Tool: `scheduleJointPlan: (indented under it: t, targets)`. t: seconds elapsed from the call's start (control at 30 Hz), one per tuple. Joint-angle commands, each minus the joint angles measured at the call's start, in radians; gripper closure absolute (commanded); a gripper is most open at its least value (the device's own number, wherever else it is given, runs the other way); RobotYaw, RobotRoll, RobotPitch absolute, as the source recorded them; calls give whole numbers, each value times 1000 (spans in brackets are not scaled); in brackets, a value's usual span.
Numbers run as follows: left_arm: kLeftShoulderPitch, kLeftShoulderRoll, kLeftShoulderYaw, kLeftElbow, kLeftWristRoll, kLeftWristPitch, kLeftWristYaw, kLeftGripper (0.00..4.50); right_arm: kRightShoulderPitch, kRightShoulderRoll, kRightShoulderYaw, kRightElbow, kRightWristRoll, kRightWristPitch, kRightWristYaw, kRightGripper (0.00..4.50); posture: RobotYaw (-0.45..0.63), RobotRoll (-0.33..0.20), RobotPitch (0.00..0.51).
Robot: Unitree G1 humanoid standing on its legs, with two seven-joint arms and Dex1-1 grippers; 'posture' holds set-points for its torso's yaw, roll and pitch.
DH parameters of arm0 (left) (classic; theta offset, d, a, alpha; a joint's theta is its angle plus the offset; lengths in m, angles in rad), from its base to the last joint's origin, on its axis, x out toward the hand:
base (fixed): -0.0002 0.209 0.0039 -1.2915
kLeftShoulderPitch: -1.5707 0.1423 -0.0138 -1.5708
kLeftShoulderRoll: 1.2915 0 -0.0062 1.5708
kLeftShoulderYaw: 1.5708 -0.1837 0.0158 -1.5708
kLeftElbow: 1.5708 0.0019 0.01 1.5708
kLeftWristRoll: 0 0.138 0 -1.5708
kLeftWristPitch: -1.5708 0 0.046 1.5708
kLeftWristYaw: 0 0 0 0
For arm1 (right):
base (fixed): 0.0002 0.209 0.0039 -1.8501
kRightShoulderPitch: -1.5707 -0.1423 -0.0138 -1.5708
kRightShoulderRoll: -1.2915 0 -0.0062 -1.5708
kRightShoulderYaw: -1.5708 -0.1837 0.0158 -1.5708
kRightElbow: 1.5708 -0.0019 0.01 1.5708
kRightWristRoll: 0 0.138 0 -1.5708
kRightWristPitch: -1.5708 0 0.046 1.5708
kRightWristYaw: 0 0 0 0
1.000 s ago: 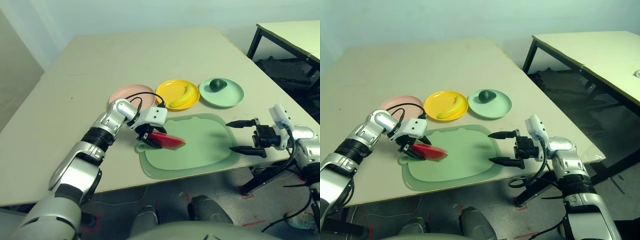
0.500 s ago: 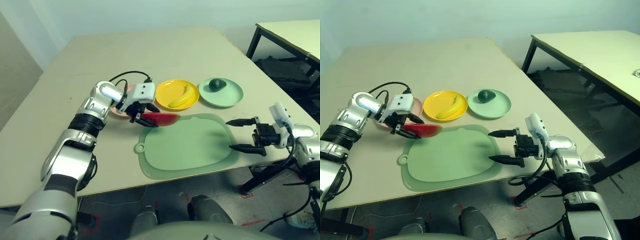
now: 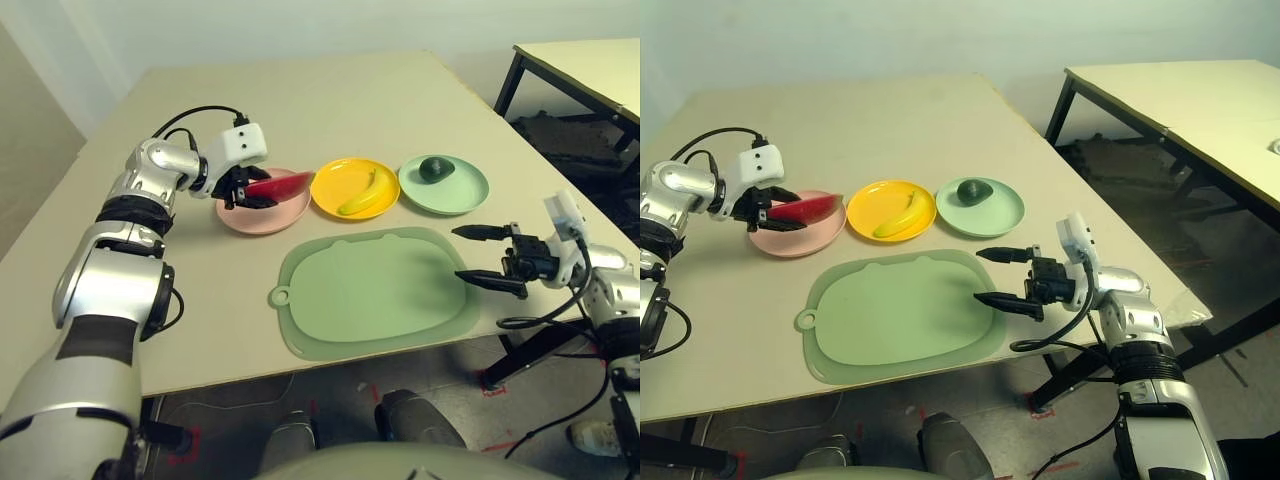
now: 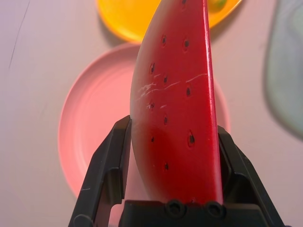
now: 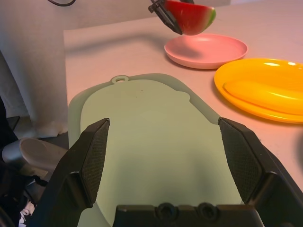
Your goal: Place the fruits into color-matched plates.
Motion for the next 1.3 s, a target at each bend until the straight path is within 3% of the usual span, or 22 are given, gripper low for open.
scheduleJointPlan:
  t: [0.03,0.27,0.3,0.43,1.03,1.3]
  targets:
    - [13,2,14,29,29,13,56,2058,25,-2,-19,-39,-7,18,-8,0,-273,0,0]
    - [59,-9,33,44,39,46,125,2058,59,-8,-29,-91,-9,35,-16,0,-286,0,0]
    - [64,-11,36,45,40,50,128,1320,61,-9,-30,-97,-9,38,-17,0,-286,0,0]
    - [83,-14,40,43,47,49,130,37,68,-13,-37,-107,-10,45,-16,0,-288,0,0]
    - [66,14,83,26,33,19,107,11,31,7,-47,-82,-16,56,-35,0,-262,0,0]
    - [74,95,224,-51,-98,28,14,11,17,45,-165,-103,40,104,-222,0,-241,0,10]
